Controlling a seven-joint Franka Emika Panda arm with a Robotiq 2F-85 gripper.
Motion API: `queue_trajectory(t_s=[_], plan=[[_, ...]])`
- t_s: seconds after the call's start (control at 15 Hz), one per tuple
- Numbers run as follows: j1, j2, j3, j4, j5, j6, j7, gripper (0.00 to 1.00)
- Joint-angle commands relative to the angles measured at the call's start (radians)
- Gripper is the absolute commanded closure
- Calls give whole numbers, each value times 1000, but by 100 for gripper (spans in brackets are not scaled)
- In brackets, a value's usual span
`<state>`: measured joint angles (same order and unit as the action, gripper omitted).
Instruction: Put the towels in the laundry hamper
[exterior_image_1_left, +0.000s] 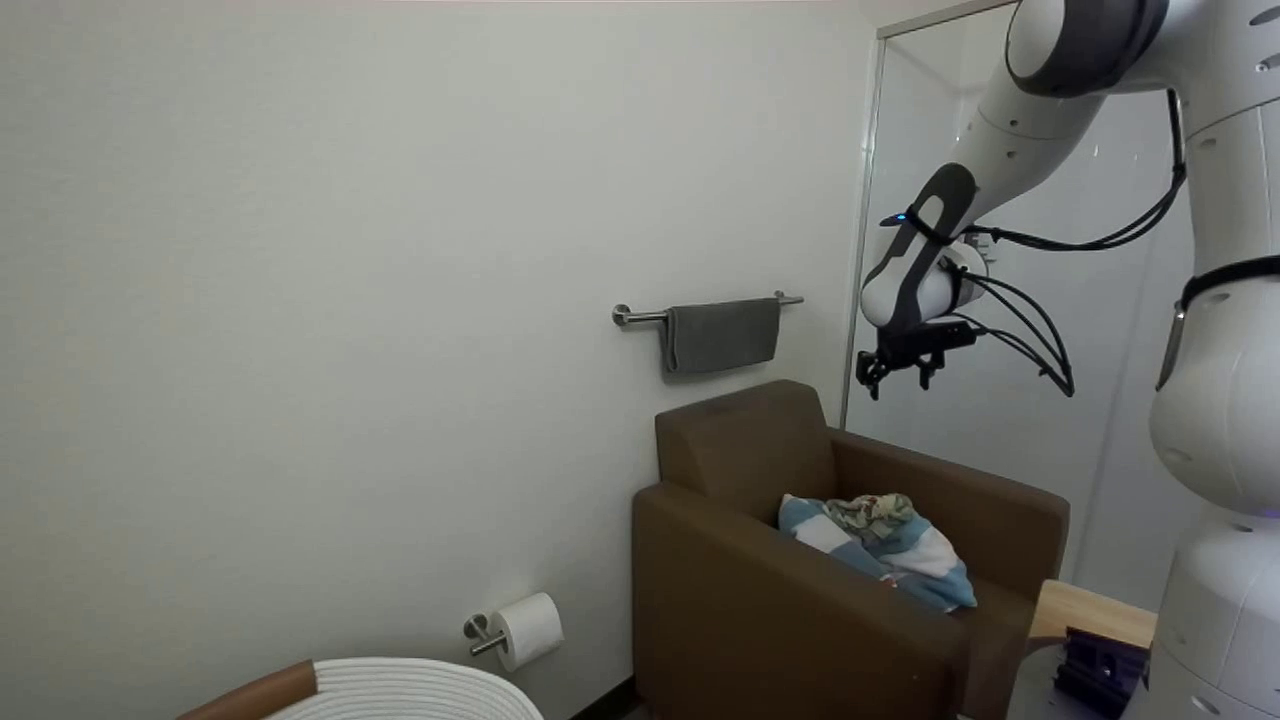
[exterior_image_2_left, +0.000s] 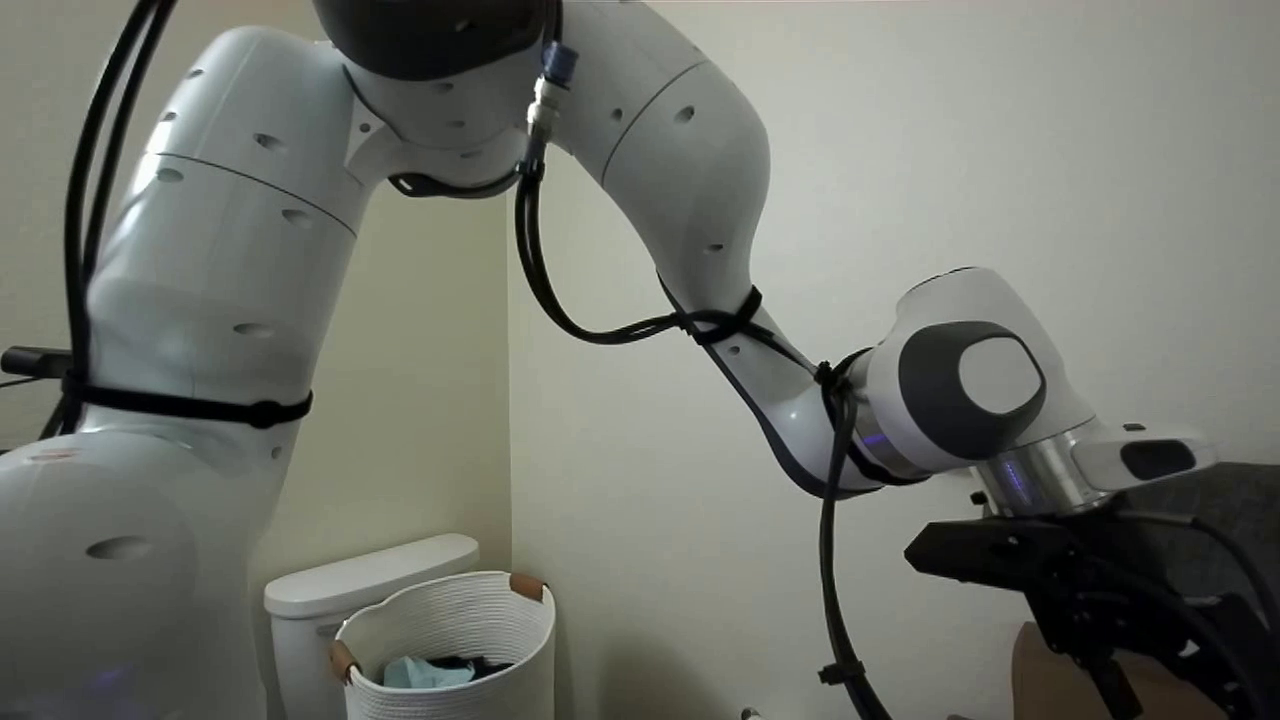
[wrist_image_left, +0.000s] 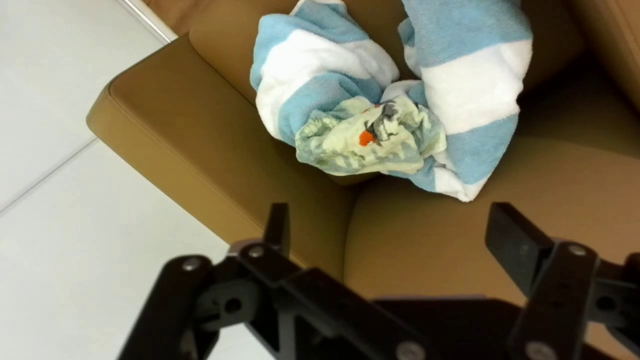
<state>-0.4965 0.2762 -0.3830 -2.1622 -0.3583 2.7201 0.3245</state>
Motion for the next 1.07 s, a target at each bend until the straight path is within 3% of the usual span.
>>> queue_trajectory(t_s=[0.0,0.27,0.4,0.6,1.0], plan=[[53,5,-52,0,34,4,-25,0],[54,5,-54,0,34,4,-25,0],[75,62,-75,55,47,-11,22,0],[76,190,-93,167,114,-19,18,0],[-10,495,-80,501,294,-75,5,0]])
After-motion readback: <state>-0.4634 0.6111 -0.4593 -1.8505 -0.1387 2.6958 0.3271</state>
